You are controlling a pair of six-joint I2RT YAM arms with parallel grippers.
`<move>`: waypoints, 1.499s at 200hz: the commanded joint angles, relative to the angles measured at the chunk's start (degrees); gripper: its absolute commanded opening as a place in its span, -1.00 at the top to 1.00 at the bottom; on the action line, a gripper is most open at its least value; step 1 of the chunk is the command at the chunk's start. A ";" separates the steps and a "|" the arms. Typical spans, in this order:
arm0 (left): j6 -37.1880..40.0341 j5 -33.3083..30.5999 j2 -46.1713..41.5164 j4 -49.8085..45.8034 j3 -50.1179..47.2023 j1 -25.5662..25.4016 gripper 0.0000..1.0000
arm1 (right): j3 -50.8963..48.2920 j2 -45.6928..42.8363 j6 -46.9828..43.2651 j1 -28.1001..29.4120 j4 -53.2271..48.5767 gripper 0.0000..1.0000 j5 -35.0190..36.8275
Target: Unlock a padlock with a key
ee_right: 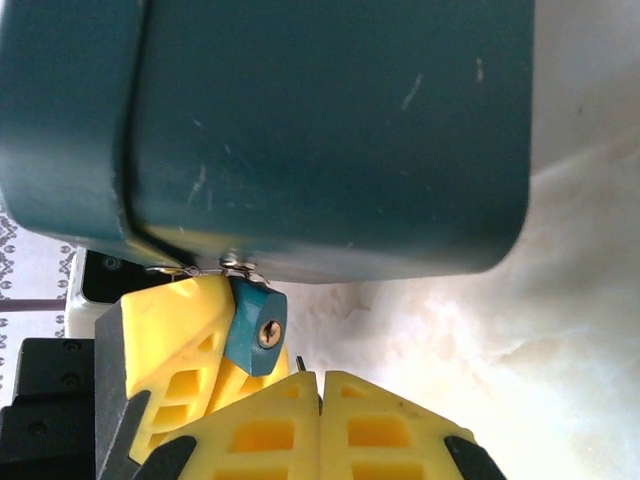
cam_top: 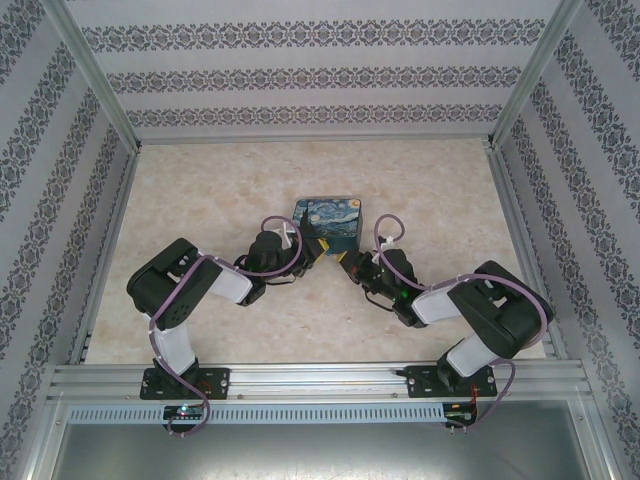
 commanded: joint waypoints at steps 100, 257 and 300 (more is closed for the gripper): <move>0.60 -0.35 0.26 2.58 -0.63 -0.09 1.00 | 1.93 1.14 0.43 0.15 2.11 1.00 0.78; -11.13 -0.51 1.83 12.34 0.62 -2.09 1.00 | 2.72 4.73 3.14 -2.56 11.16 1.00 -3.18; -12.27 -0.41 1.57 14.03 1.03 -2.44 1.00 | 2.94 10.66 6.91 -4.09 20.81 1.00 -7.66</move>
